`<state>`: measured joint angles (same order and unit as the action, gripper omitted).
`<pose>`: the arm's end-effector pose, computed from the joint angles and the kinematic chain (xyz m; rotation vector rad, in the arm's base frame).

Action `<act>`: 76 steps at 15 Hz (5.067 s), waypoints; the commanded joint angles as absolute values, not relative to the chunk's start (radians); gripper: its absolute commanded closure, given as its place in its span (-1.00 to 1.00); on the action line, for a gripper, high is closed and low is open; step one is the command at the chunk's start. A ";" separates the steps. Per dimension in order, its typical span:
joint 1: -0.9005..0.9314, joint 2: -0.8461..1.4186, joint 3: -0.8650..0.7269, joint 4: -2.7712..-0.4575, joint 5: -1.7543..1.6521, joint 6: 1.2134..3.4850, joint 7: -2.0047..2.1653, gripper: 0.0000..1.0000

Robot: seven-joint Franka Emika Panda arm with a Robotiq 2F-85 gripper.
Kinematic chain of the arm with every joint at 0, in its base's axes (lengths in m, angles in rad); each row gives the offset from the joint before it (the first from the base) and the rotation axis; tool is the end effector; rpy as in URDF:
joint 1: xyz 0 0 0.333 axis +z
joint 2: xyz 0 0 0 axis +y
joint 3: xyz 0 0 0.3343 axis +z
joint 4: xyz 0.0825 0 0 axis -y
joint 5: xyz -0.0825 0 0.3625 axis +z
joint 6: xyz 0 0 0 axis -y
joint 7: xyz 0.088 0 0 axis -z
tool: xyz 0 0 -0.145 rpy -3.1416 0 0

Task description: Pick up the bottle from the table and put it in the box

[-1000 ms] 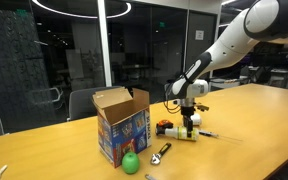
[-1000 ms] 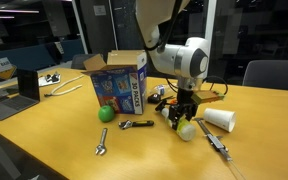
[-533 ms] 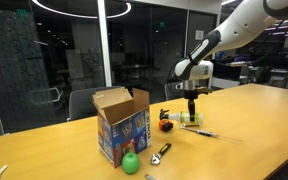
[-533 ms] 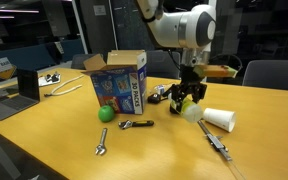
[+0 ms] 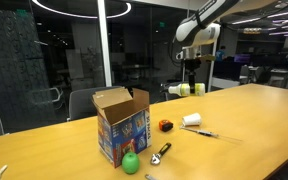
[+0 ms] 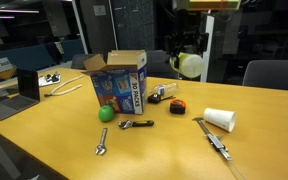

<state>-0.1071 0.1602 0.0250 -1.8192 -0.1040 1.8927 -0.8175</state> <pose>0.5726 -0.0591 0.4300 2.8623 1.1640 -0.1832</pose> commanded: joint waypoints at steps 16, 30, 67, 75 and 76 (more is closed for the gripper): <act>0.124 0.275 0.151 -1.380 0.029 1.910 -0.339 0.05; 0.148 0.444 0.203 -1.415 0.156 2.010 -0.268 0.05; 0.154 -0.077 0.147 -1.617 -0.065 1.379 0.116 -1.00; 0.121 -0.303 0.150 -1.959 -0.047 1.397 0.319 -1.00; 0.115 -0.322 0.149 -1.989 -0.047 1.415 0.332 -1.00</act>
<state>0.1367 -0.2276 0.1492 -1.8719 -0.0494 1.3563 0.2827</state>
